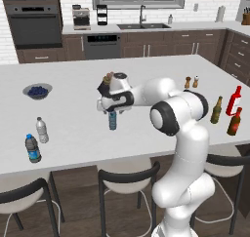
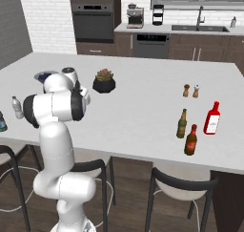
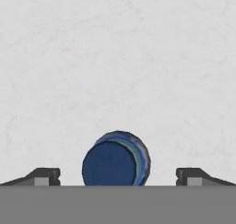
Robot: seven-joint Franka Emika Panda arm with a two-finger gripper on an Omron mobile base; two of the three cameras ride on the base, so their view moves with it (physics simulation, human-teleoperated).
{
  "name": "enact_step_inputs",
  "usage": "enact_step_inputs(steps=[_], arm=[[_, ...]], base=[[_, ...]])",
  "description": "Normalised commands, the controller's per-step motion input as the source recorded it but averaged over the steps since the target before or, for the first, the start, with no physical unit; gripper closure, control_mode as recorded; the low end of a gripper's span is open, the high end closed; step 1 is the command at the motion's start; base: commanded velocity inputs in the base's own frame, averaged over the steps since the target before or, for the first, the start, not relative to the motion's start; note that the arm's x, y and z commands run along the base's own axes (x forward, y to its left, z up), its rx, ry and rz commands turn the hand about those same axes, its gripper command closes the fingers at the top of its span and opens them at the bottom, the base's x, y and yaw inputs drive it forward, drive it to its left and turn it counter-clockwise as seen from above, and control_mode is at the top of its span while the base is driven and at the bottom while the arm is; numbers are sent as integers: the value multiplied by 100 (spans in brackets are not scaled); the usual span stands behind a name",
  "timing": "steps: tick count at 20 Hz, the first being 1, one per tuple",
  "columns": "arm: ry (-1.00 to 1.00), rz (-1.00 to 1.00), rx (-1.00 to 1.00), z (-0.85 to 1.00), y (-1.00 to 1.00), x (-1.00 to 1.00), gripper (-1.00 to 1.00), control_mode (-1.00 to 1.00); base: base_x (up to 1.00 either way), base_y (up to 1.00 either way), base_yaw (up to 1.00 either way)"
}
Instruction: Move the plastic bottles in the middle to the plastics group, and the glass bottles in the middle to the glass group.
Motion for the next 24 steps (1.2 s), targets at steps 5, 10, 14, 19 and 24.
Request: enact_step_inputs(steps=[5, 10, 14, 19, 24], arm=[[0, 0, -2, -4, 14, 4, -100, -100], [0, 0, 0, -1, -2, 4, -100, -100], [0, 0, 0, -4, -13, 0, -100, -100], [-1, 0, 0, -9, -13, 0, -100, -100], [-14, 3, 0, -11, -1, 0, -100, -100]], base=[[0, 0, 0], [0, 0, 0], [0, 0, 0], [0, 0, 0], [0, 0, 0]])
